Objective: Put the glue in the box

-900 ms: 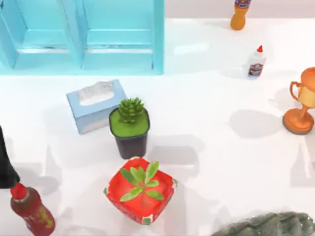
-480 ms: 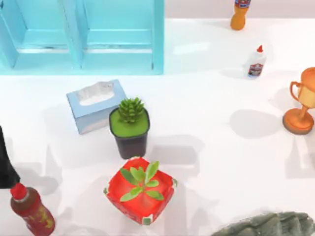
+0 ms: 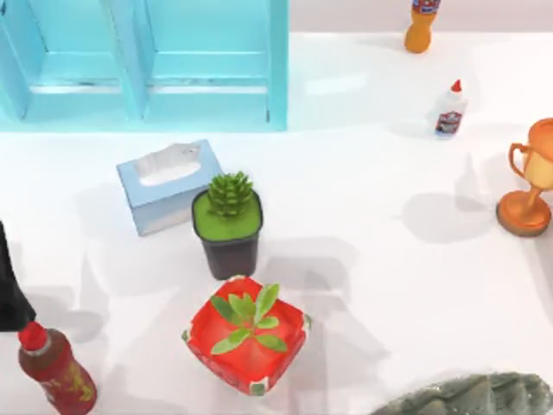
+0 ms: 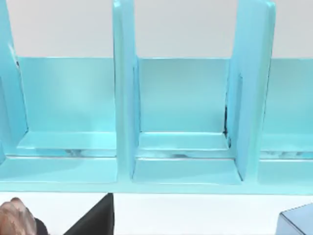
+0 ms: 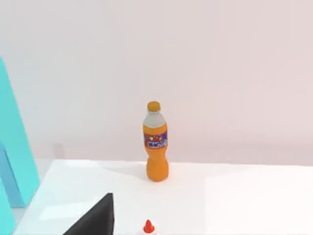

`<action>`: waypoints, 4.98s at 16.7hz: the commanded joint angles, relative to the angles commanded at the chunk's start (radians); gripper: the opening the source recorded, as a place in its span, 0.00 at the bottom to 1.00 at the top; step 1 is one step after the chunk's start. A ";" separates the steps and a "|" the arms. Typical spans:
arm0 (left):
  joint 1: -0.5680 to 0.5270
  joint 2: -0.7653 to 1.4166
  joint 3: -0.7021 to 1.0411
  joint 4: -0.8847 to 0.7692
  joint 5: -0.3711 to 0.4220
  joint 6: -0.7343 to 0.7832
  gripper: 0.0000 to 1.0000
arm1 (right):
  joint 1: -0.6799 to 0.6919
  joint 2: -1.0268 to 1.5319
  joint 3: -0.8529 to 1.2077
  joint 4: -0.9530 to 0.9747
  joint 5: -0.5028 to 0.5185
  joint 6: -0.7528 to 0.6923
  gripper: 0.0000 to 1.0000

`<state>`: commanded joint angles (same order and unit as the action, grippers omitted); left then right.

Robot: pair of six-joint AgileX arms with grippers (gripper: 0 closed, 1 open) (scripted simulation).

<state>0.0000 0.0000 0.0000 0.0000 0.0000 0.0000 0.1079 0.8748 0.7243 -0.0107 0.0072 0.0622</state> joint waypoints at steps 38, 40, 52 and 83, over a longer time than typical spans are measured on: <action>0.000 0.000 0.000 0.000 0.000 0.000 1.00 | 0.122 1.466 0.876 -0.171 0.169 0.133 0.92; 0.000 0.000 0.000 0.000 0.000 0.000 1.00 | 0.122 1.466 0.876 -0.171 0.169 0.133 0.77; 0.000 0.000 0.000 0.000 0.000 0.000 1.00 | 0.122 1.466 0.876 -0.171 0.169 0.133 0.00; 0.000 0.000 0.000 0.000 0.000 0.000 1.00 | 0.125 1.330 1.065 -0.495 0.166 0.133 0.00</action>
<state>0.0000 0.0000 0.0000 0.0000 0.0000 0.0000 0.2325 2.2045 1.7896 -0.5058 0.1728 0.1954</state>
